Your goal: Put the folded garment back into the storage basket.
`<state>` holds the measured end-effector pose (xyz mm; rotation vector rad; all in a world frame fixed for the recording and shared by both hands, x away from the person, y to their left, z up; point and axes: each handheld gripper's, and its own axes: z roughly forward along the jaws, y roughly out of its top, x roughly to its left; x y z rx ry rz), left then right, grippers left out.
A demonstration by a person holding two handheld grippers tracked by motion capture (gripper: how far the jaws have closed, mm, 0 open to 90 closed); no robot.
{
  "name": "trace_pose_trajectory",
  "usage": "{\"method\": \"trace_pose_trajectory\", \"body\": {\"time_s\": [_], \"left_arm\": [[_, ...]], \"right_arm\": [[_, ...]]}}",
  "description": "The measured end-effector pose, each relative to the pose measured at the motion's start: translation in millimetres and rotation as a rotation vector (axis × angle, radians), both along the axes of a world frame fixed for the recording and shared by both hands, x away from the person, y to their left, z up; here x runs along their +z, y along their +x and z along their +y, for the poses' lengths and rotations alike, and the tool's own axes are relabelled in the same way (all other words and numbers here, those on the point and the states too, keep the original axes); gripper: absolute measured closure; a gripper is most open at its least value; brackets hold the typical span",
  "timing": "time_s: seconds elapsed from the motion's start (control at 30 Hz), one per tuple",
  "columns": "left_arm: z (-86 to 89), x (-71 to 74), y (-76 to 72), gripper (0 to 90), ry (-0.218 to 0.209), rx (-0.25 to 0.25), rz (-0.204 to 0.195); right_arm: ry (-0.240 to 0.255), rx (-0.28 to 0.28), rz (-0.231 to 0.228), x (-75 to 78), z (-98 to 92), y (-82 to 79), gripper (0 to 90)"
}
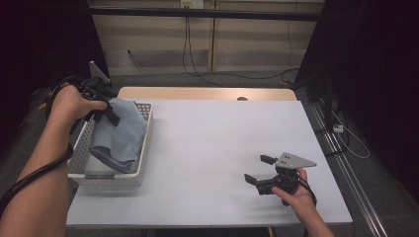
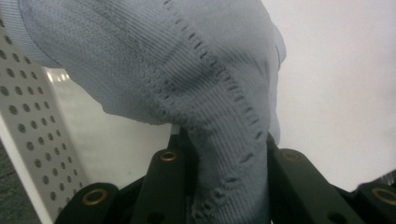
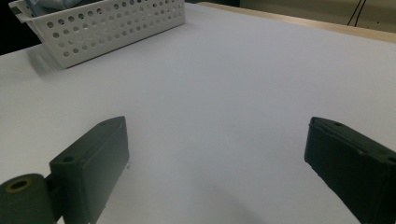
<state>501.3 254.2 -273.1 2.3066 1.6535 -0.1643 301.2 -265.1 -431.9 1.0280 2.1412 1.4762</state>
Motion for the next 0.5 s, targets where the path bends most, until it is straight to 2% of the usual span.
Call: {"method": "trace_pose_trajectory", "body": {"time_s": [0.37, 0.5], "left_arm": [[-0.9, -7.0, 1.8, 74.3, 0.022, -0.002, -0.028], [0.1, -10.9, 1.1, 74.2, 0.016, -0.001, -0.020]], "right_arm": [[0.000, -0.009, 0.000, 0.6, -2.7, -2.8, 6.2], [-0.001, -0.009, 0.000, 0.4, -2.8, -3.2, 6.2]]}}
